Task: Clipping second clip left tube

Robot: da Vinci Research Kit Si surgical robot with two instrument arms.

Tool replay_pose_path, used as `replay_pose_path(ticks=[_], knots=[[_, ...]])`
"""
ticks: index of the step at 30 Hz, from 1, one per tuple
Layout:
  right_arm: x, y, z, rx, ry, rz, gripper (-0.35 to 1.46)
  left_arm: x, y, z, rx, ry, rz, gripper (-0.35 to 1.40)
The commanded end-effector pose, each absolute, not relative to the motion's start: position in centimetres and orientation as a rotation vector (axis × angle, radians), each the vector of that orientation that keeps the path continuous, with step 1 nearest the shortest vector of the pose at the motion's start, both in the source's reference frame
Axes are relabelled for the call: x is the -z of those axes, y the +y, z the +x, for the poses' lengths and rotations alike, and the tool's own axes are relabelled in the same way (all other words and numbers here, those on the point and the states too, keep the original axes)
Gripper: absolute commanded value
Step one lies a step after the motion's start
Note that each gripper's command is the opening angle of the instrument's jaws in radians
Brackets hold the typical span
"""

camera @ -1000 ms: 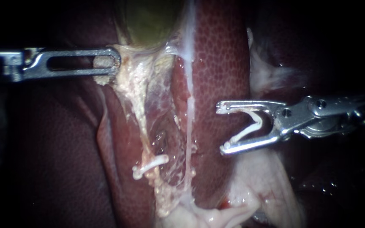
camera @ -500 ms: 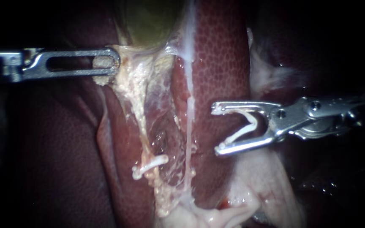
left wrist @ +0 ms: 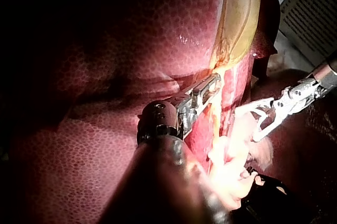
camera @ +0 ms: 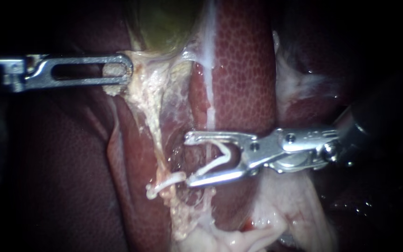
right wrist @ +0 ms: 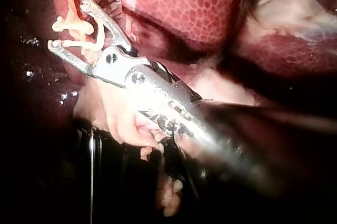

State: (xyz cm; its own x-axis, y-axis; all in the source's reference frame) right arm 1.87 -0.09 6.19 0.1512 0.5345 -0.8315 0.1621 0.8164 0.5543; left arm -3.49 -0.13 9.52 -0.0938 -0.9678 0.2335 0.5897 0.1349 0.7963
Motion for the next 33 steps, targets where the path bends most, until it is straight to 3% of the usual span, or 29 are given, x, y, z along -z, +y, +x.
replay_pose_path(ticks=[1,20,33], knots=[[-6.24,-0.10,1.92,-0.294,1.411,0.605,0.60,-9.52,-0.13,-3.50,1.409,-0.936,0.528,-0.35],[-6.61,-0.25,2.30,-0.302,1.392,0.643,0.60,-9.51,-0.16,-3.52,1.411,-0.936,0.525,-0.35],[-6.63,-0.47,2.46,-0.265,1.394,0.767,0.60,-9.51,-0.16,-3.53,1.412,-0.936,0.524,-0.35]])
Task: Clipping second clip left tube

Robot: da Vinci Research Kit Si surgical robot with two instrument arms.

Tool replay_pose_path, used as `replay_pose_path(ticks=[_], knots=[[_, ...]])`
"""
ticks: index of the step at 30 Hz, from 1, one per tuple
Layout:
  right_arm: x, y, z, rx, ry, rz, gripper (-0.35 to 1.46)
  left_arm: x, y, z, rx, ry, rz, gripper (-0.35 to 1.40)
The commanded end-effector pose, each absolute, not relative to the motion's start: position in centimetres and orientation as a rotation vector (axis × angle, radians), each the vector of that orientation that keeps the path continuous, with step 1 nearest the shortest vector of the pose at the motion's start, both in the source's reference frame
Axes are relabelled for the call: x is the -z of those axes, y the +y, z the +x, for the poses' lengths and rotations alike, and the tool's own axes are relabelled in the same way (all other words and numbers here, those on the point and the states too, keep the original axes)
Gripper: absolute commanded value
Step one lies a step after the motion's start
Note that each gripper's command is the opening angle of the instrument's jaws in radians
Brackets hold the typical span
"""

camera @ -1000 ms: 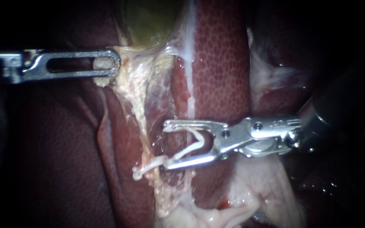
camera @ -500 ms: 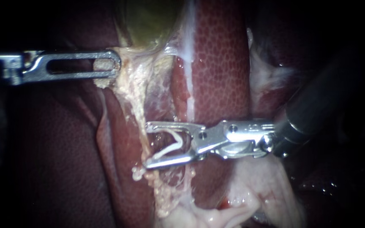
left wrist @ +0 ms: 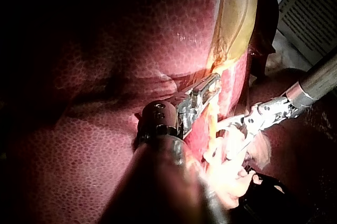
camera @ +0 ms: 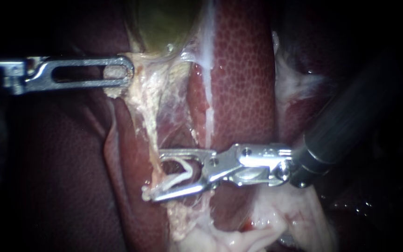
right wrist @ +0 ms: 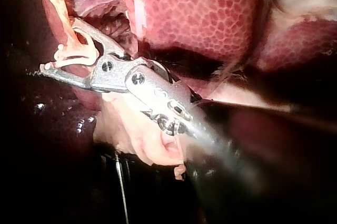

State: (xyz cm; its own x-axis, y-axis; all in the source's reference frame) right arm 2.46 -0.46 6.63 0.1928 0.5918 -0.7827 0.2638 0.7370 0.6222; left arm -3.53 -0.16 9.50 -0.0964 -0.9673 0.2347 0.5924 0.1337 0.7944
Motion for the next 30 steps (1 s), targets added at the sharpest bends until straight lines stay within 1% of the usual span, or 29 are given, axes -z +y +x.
replay_pose_path(ticks=[1,13,24,28,30], knots=[[-6.63,-0.48,2.47,-0.265,1.394,0.773,0.60,-9.51,-0.16,-3.53,1.412,-0.936,0.524,-0.35],[-6.72,-0.60,2.65,-0.259,1.387,0.809,0.60,-9.53,-0.18,-3.58,1.413,-0.937,0.521,-0.35],[-6.77,-0.53,2.63,-0.261,1.388,0.812,0.56,-9.53,-0.19,-3.59,1.412,-0.937,0.523,-0.35],[-6.82,-0.51,2.60,-0.262,1.386,0.818,0.49,-9.53,-0.19,-3.59,1.412,-0.937,0.523,-0.35],[-6.83,-0.51,2.55,-0.259,1.382,0.829,0.32,-9.53,-0.19,-3.59,1.412,-0.937,0.523,-0.35]])
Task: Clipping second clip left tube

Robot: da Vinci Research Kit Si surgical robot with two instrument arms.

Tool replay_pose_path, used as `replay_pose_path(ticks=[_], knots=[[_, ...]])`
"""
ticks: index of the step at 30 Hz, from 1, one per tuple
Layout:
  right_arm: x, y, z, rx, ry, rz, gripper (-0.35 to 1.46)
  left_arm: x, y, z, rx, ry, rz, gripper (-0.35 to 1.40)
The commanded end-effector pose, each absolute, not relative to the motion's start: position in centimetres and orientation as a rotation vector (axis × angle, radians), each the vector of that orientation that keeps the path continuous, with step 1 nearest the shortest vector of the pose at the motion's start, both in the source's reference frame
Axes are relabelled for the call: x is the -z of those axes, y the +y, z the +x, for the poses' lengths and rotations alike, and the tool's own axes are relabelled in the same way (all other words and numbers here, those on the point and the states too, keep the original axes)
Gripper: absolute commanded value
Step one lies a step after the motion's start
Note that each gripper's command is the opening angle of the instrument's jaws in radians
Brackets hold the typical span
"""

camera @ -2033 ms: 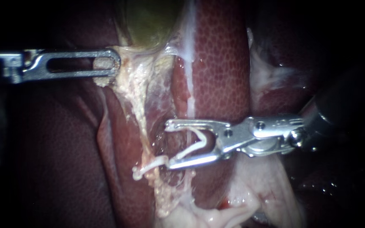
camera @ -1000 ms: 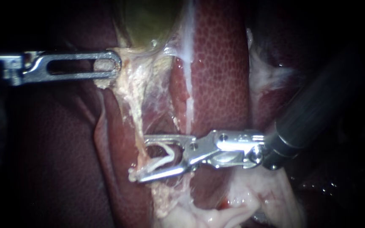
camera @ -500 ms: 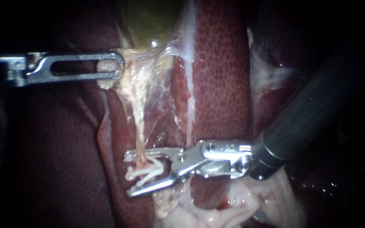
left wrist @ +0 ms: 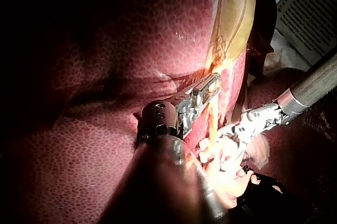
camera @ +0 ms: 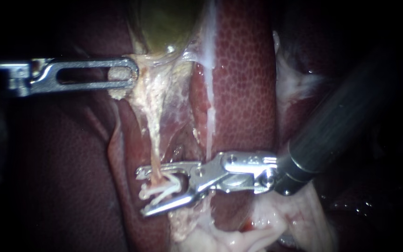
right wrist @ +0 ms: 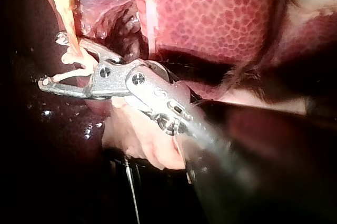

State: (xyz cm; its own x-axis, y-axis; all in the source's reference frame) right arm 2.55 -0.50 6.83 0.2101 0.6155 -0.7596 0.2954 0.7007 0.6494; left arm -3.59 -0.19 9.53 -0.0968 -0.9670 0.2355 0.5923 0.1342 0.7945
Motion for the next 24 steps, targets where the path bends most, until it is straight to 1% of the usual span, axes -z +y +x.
replay_pose_path(ticks=[1,3,4,5,24], knots=[[-6.84,-0.50,2.54,-0.257,1.372,0.837,0.22,-9.53,-0.19,-3.59,1.412,-0.937,0.523,-0.35],[-6.85,-0.49,2.50,-0.245,1.343,0.846,-0.20,-9.53,-0.19,-3.59,1.412,-0.937,0.523,-0.35],[-6.85,-0.49,2.49,-0.241,1.335,0.847,-0.32,-9.53,-0.19,-3.59,1.412,-0.937,0.523,-0.35],[-6.85,-0.49,2.48,-0.241,1.335,0.847,-0.35,-9.53,-0.19,-3.59,1.412,-0.937,0.523,-0.35],[-6.85,-0.50,2.46,-0.248,1.330,0.856,-0.35,-9.53,-0.19,-3.59,1.411,-0.937,0.523,-0.35]])
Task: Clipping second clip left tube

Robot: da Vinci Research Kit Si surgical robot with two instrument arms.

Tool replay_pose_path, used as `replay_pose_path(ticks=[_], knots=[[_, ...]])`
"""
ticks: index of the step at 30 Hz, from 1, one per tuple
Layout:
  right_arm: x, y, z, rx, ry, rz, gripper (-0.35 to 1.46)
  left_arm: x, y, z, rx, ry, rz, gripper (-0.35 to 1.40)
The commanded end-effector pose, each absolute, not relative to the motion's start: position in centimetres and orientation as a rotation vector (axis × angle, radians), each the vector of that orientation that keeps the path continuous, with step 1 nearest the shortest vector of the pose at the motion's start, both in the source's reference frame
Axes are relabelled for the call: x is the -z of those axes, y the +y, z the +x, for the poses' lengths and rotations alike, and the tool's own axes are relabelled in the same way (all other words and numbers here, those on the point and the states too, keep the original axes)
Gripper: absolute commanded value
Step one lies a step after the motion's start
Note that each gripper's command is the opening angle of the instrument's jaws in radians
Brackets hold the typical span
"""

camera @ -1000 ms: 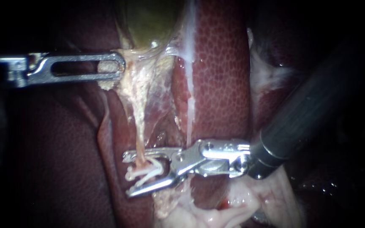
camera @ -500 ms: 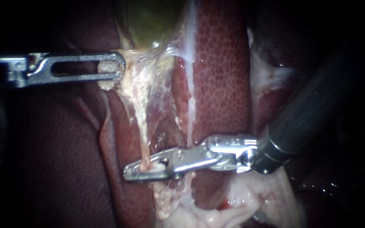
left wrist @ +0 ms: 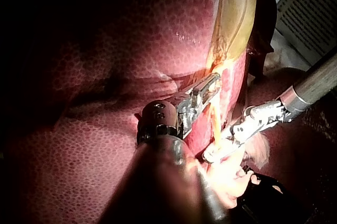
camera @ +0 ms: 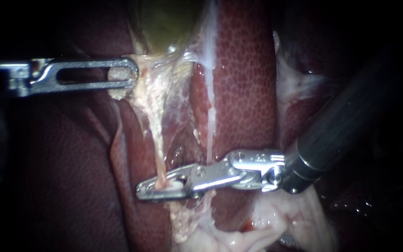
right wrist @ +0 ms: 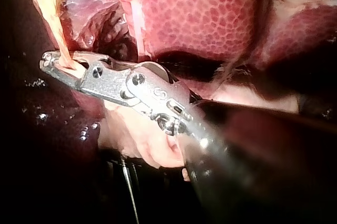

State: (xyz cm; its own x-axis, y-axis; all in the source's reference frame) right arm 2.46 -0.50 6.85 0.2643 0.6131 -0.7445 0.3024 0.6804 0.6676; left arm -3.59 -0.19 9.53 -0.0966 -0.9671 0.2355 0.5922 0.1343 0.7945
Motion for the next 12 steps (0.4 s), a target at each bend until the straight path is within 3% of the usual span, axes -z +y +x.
replay_pose_path(ticks=[1,12], knots=[[-6.85,-0.50,2.46,-0.248,1.330,0.856,-0.35,-9.53,-0.19,-3.59,1.411,-0.937,0.523,-0.35],[-6.85,-0.50,2.45,-0.247,1.331,0.857,-0.35,-9.53,-0.19,-3.59,1.412,-0.937,0.523,-0.35]])
